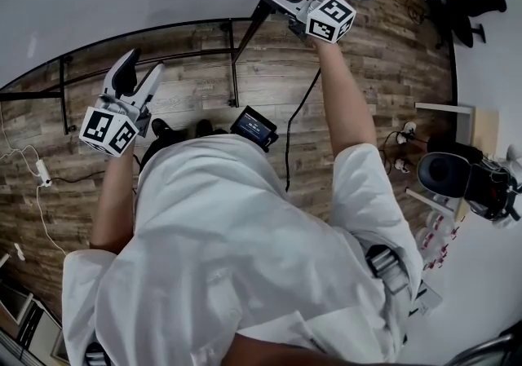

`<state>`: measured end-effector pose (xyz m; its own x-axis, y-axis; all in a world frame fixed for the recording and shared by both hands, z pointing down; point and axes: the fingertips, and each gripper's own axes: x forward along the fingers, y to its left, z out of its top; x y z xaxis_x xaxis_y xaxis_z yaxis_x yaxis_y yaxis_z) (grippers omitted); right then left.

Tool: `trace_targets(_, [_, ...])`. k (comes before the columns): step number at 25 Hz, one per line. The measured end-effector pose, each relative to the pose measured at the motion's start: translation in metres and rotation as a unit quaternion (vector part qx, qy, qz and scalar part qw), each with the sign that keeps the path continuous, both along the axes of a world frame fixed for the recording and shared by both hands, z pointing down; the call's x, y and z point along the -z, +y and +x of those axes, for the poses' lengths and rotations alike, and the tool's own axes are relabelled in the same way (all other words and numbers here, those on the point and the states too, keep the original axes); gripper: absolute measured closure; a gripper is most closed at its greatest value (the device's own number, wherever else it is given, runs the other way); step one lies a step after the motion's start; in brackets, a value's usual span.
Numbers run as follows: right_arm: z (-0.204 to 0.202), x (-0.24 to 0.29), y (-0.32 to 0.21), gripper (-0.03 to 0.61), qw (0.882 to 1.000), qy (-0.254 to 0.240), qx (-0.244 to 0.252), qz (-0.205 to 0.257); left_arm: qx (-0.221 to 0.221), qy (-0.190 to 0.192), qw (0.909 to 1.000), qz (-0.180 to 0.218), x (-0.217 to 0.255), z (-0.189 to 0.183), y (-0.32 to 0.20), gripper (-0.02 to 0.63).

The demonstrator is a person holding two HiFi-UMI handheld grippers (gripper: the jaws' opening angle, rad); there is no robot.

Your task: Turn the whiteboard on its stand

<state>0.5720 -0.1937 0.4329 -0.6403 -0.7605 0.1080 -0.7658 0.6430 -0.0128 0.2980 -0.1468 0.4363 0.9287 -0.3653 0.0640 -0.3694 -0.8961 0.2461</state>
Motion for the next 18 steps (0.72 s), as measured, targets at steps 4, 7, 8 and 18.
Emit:
trace_targets(4, [0.017,0.005,0.01,0.382,1.0,0.0,-0.006,-0.001,-0.004,-0.001,1.0,-0.002,0.006,0.011,0.008,0.368])
trace_targets(7, [0.029,0.004,0.013,0.379,1.0,-0.001,-0.013,-0.002,-0.008,-0.004,1.0,-0.001,0.004,0.019,0.012,0.368])
trace_targets(8, [0.031,0.003,0.014,0.379,1.0,-0.001,-0.014,-0.003,-0.009,-0.005,0.9999,0.0,0.004,0.02,0.012,0.368])
trace_targets(18, [0.054,0.002,0.022,0.368,0.999,-0.005,-0.042,-0.007,-0.021,-0.007,0.9998,0.0,0.003,0.024,0.015,0.368])
